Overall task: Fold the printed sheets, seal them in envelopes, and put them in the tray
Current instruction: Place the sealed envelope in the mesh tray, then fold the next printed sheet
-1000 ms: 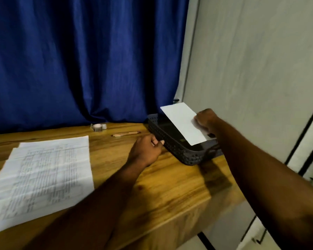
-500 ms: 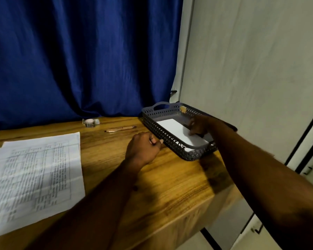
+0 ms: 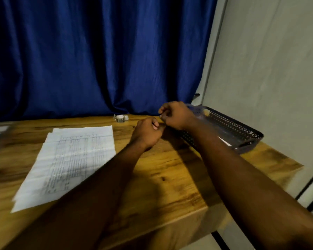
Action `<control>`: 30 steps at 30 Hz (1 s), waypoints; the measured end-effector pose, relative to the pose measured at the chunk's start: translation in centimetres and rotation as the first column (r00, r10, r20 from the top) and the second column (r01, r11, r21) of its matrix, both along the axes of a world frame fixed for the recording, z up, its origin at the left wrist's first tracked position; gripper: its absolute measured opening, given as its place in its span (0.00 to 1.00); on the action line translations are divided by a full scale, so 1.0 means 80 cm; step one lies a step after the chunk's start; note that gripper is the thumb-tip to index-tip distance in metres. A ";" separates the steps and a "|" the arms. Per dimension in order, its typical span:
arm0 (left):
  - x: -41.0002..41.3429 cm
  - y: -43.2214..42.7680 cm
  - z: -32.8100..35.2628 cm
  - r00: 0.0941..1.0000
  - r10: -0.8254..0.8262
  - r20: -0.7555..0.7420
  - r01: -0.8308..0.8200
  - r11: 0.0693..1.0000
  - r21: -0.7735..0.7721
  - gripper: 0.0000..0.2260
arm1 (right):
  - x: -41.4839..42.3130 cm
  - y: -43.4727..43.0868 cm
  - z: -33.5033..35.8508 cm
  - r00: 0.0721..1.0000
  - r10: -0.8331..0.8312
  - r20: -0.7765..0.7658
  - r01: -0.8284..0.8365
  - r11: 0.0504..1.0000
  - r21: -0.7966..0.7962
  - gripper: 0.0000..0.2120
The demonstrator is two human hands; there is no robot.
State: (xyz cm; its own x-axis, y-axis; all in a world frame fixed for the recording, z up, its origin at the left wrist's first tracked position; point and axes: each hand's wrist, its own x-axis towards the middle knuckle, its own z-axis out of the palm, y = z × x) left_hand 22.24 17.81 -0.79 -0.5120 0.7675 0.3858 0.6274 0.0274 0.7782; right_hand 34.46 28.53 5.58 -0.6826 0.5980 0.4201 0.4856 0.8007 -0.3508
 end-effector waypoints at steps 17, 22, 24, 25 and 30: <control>-0.290 -0.210 -0.034 0.894 0.323 -0.310 -0.417 0.853 -0.314 0.31 | -0.228 -0.130 -0.102 0.988 0.149 -0.042 -0.155 0.956 -0.249 0.18; -0.292 -0.211 -0.043 0.883 0.271 -0.383 -0.419 0.822 -0.385 0.33 | -0.240 -0.125 -0.115 0.991 0.131 0.031 -0.127 0.985 -0.116 0.25; -0.288 -0.211 -0.041 0.867 0.264 -0.423 -0.432 0.821 -0.373 0.33 | -0.240 -0.122 -0.117 0.988 0.141 0.066 -0.135 0.986 -0.098 0.27; -0.288 -0.211 -0.041 0.863 0.262 -0.431 -0.432 0.825 -0.364 0.33 | -0.239 -0.123 -0.117 0.986 0.151 0.078 -0.144 0.986 -0.088 0.28; -0.289 -0.215 -0.039 0.853 0.253 -0.457 -0.431 0.835 -0.343 0.35 | -0.239 -0.122 -0.119 0.982 0.168 0.089 -0.162 0.984 -0.071 0.29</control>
